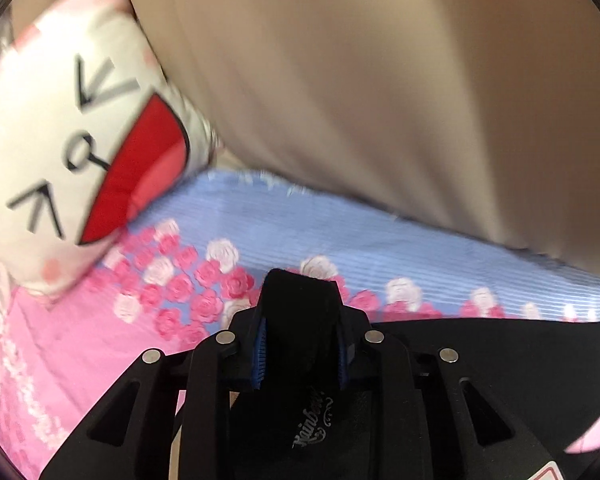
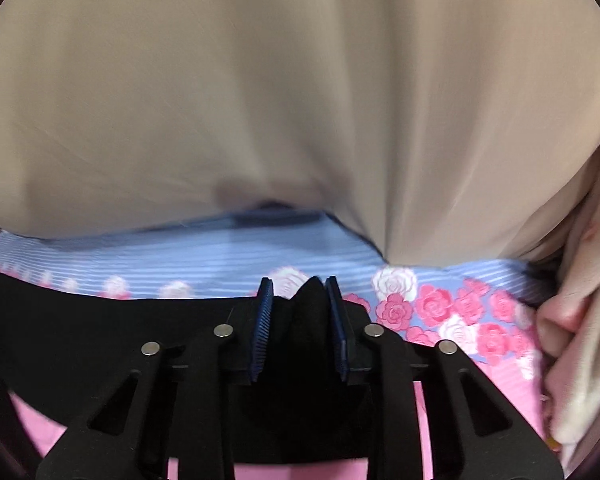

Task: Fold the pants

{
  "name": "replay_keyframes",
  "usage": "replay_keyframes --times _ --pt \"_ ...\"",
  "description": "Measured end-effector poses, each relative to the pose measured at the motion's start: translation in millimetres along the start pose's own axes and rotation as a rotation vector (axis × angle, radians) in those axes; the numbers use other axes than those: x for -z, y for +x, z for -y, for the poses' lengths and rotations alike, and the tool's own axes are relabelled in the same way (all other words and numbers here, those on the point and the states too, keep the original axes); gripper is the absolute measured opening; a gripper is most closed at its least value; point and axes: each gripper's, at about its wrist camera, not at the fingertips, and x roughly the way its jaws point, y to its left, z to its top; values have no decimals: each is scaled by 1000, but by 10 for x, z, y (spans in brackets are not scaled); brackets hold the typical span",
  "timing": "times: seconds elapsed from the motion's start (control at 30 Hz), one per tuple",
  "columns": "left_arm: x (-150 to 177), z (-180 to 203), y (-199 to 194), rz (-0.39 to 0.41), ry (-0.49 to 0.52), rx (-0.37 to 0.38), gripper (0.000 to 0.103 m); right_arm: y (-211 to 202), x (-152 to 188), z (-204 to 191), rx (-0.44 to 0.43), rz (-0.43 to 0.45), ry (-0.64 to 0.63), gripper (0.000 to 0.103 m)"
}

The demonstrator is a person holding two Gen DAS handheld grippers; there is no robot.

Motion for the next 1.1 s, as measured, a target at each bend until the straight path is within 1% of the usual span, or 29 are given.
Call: replay_keyframes --times 0.03,0.1,0.2,0.27,0.3,0.33,0.4,0.43,0.47,0.5,0.53,0.6,0.67,0.7,0.77,0.83,0.9,0.93,0.97,1.0,1.03,1.07,1.1 --pt "-10 -6 -118 20 6 7 23 -167 -24 -21 -1 23 -3 10" --pt "18 -19 -400 54 13 29 23 -576 -63 -36 -11 81 3 9" --pt "116 -76 -815 92 21 73 24 -1117 -57 -66 -2 125 -14 8" --pt "223 -97 -1074 116 40 85 24 -1337 0 -74 10 114 -19 8" --pt "267 -106 -1164 119 50 93 24 -1381 40 -57 25 73 -23 9" --pt "317 -128 -1231 116 51 107 25 -1377 89 -37 43 34 -21 13" --pt "397 -155 -1259 104 58 109 25 -1215 136 -34 59 -24 -16 20" --pt "440 -143 -1264 102 65 102 25 -1143 180 -29 67 -38 -16 39" --pt "475 -129 -1261 100 73 93 25 -1049 220 -40 79 -50 -15 54" --pt "506 -116 -1241 95 75 81 25 -922 284 3 98 -50 -19 78" --pt "526 -130 -1210 86 74 78 25 -793 298 -5 104 -57 -26 82" --pt "557 -137 -1163 69 65 73 25 -416 335 -37 98 -104 -18 81" --pt "577 -128 -1122 60 65 53 25 -124 327 3 119 -131 -6 81" --pt "585 -120 -1104 58 67 43 25 92 291 52 128 -146 6 81" --pt "588 -113 -1065 48 67 22 25 349 253 131 137 -174 26 81" --pt "579 -117 -1017 37 58 9 25 676 274 221 140 -221 44 81" --pt "567 -113 -958 25 53 -5 25 904 298 257 128 -253 52 81" --pt "558 -108 -916 20 54 -19 25 981 317 261 109 -264 53 63" --pt "550 -105 -881 15 50 -25 25 1019 329 242 72 -252 50 49" --pt "539 -100 -854 12 48 -31 25 989 315 221 73 -223 42 32" --pt "520 -99 -838 12 42 -34 25 956 293 205 60 -213 46 11" --pt "497 -102 -829 12 34 -32 25 883 262 168 63 -193 37 10" --pt "463 -115 -831 17 21 -28 25 722 204 81 69 -150 -6 10"
